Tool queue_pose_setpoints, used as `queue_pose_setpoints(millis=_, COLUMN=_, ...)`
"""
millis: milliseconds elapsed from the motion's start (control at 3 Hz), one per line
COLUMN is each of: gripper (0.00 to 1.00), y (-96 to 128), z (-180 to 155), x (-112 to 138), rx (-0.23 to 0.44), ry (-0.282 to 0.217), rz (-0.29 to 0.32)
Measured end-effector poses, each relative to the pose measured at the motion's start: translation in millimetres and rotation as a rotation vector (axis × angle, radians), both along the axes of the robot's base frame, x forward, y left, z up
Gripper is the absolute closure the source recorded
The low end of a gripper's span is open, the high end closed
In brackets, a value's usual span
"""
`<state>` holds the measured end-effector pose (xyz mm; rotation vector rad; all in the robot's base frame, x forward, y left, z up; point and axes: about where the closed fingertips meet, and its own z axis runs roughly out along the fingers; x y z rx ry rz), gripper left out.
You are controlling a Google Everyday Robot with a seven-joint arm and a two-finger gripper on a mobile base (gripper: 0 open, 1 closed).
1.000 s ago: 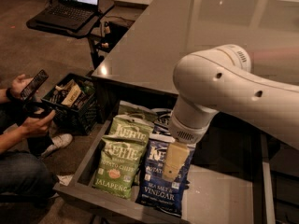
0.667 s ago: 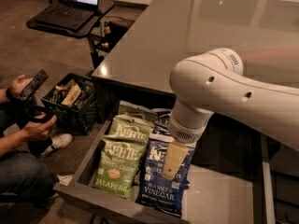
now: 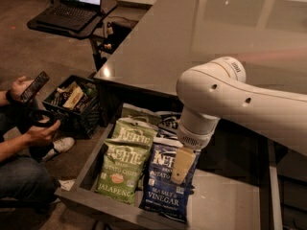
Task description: Pick blue chip bag from top drawer and place on counter
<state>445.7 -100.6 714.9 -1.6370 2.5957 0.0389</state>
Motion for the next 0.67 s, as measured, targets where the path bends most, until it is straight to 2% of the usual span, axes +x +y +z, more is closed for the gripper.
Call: queue_pose_setpoints(millis=667, gripper=0.16, y=-6.9, z=-15.7, x=3.2, rx=-0.02, ry=0.033, rz=-0.032)
